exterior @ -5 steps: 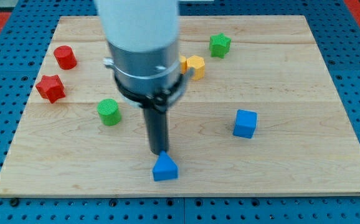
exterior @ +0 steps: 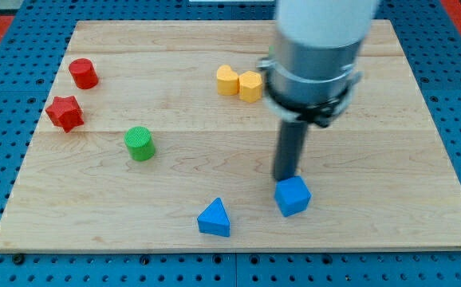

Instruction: Push the blue cube to the bottom center

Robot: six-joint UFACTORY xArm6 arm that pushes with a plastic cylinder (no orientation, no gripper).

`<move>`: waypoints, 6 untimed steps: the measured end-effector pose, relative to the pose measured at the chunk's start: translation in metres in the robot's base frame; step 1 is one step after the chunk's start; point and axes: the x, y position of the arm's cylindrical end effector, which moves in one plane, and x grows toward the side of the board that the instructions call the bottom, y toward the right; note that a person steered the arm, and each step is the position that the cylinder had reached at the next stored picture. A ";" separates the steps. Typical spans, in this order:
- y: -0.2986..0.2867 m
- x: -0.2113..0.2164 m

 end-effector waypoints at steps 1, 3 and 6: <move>0.048 -0.058; 0.082 0.026; -0.028 0.020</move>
